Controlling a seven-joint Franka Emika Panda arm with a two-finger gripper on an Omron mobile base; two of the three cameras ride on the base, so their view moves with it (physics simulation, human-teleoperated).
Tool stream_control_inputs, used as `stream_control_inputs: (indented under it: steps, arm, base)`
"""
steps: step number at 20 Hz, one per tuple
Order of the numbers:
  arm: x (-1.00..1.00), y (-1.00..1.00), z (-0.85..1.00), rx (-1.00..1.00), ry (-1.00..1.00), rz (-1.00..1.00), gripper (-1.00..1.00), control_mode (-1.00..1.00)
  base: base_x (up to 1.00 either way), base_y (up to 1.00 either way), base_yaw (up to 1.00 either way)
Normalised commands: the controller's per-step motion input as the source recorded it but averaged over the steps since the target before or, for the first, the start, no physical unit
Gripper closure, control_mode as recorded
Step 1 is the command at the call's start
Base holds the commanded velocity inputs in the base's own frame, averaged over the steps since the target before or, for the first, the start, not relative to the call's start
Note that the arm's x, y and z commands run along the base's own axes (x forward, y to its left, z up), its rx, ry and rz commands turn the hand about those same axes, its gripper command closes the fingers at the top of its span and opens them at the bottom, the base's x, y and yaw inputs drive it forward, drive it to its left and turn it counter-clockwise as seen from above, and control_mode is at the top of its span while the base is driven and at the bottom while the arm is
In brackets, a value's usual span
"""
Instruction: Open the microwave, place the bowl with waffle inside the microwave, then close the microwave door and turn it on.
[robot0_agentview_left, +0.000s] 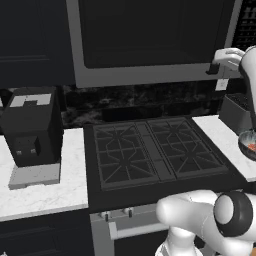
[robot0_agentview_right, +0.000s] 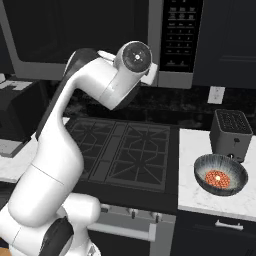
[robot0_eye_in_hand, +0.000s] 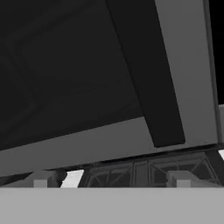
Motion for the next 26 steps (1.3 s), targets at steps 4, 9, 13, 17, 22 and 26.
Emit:
stream_control_inputs:
  steps: [4,9,13,17,22,26]
  arm:
    - [0.14,-0.04,0.0,0.0,0.04,0.0,-1.0,-1.0]
    - [0.47,-0.09,0.0,0.0,0.03,0.0,-1.0,-1.0]
    - [0.71,-0.16,0.0,0.0,0.02,-0.04,-1.0,-1.0]
    - [0.49,-0.29,0.0,0.0,-0.05,-0.02,-1.0,-1.0]
    - [0.46,-0.22,0.0,0.0,-0.07,0.0,-1.0,-1.0]
    - [0.38,0.0,0.0,0.0,-0.06,0.0,-1.0,-1.0]
  base:
    - [0.0,0.0,0.0]
    - [0.0,0.0,0.0]
    - [0.0,0.0,0.0]
    - [0.0,0.0,0.0]
    - [0.0,0.0,0.0]
    - [0.0,0.0,0.0]
